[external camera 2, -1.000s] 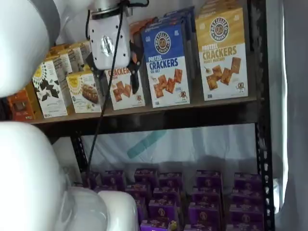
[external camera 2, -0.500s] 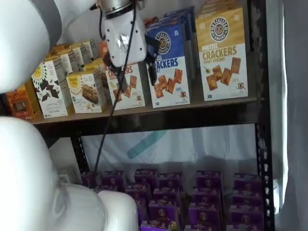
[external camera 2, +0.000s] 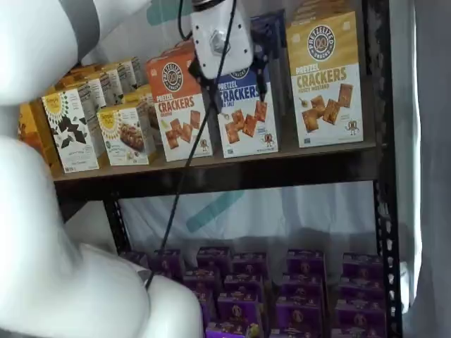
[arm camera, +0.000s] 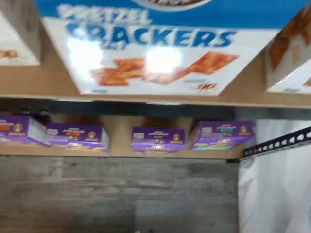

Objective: Retrieve the yellow and white box located on the top shelf, the sixth one from the left

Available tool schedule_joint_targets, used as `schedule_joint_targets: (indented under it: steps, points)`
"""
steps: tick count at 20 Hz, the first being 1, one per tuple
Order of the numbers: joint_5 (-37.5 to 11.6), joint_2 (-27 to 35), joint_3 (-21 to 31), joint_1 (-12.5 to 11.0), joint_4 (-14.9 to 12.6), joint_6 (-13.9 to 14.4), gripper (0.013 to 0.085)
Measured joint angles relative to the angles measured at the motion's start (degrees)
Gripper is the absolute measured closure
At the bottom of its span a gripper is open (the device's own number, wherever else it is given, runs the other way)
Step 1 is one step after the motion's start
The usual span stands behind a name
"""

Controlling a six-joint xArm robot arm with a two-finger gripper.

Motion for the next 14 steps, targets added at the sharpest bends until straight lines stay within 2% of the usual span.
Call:
schedule_joint_targets:
  steps: [4, 9, 14]
  points:
    - [-2.27, 2.45, -1.78, -3.77, 0.32, -3.52, 0.0130]
    - [-3.99, 5.17, -4.11, -8.28, 1.95, -7.72, 0.0130]
    - [-4.37, 7.78, -6.69, -11.72, 2.77, -11.03, 0.0130]
